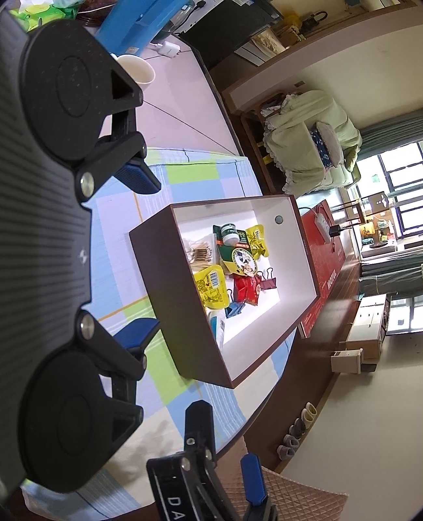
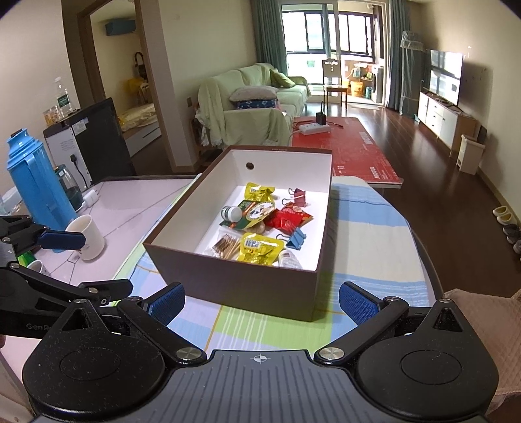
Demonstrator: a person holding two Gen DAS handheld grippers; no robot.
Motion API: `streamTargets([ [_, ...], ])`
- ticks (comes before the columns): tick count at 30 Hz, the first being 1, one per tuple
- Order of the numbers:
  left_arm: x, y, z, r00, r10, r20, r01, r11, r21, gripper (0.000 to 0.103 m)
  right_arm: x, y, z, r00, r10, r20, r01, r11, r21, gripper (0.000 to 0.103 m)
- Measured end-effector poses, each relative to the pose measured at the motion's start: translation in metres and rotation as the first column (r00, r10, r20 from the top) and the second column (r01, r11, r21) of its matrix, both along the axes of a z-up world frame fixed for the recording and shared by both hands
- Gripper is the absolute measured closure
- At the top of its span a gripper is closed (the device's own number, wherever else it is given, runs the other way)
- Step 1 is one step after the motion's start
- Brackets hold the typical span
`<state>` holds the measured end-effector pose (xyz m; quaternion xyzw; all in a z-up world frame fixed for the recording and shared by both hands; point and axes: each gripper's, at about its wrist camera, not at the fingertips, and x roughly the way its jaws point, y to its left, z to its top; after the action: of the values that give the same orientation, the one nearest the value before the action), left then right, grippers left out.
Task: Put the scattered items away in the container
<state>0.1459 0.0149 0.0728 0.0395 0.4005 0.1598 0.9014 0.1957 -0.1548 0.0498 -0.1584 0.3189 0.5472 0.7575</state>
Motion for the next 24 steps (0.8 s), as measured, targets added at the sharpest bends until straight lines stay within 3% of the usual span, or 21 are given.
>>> streamTargets([
  [24,-0.021,0.015,-0.019,1.0,0.002,-0.008,-0.002,1.0,-0.019,0.022,-0.025,0.006,-0.011,1.0,-0.013,0.0,0.013,0.999,-0.048,0.0],
])
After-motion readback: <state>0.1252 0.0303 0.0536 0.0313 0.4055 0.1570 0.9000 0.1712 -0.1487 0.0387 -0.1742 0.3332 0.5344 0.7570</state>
